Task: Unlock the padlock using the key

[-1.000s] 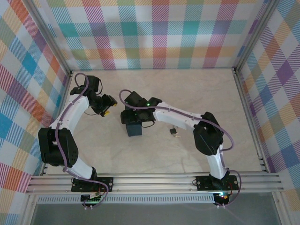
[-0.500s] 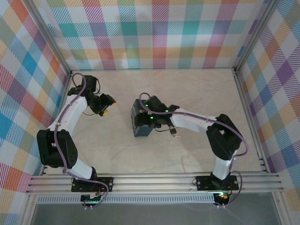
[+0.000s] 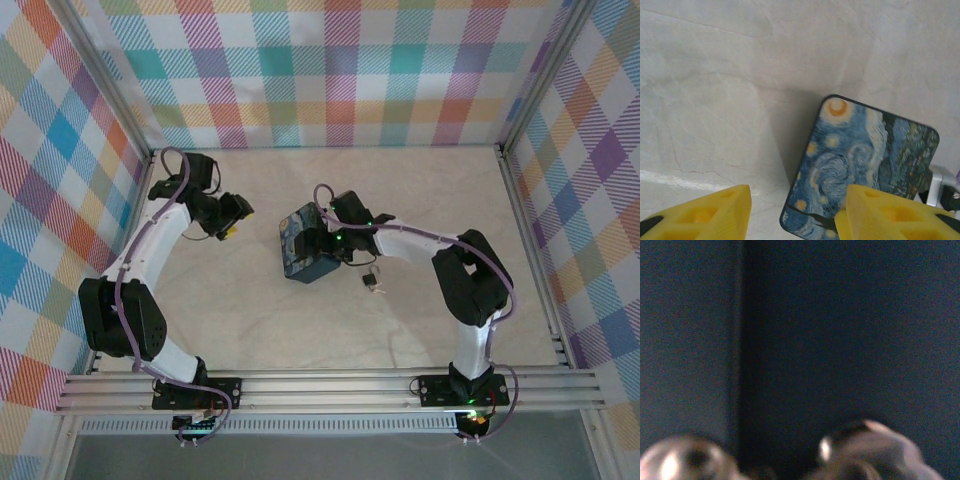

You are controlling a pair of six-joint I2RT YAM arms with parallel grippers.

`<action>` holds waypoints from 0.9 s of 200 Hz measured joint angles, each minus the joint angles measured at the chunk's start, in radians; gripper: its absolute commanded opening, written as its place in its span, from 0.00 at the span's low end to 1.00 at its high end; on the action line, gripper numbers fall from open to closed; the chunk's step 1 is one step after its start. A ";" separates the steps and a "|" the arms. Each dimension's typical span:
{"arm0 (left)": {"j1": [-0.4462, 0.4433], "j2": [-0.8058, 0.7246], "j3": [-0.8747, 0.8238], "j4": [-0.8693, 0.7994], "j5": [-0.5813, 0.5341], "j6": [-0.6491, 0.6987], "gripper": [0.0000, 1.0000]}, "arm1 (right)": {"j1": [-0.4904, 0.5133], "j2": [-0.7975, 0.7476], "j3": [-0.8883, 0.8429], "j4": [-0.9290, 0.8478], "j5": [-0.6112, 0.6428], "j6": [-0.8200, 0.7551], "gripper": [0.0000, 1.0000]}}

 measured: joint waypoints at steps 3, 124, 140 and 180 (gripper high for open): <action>-0.005 0.000 0.003 -0.001 -0.003 0.001 0.53 | -0.001 0.003 0.013 -0.015 0.003 -0.013 1.00; -0.166 0.108 0.066 -0.018 -0.097 0.024 0.52 | -0.057 0.029 0.120 -0.230 0.029 -0.228 1.00; -0.165 0.113 0.070 -0.020 -0.104 0.024 0.52 | -0.058 0.035 0.120 -0.228 0.017 -0.225 1.00; -0.165 0.128 0.112 -0.031 -0.114 0.025 0.52 | -0.058 0.050 0.122 -0.217 -0.005 -0.205 1.00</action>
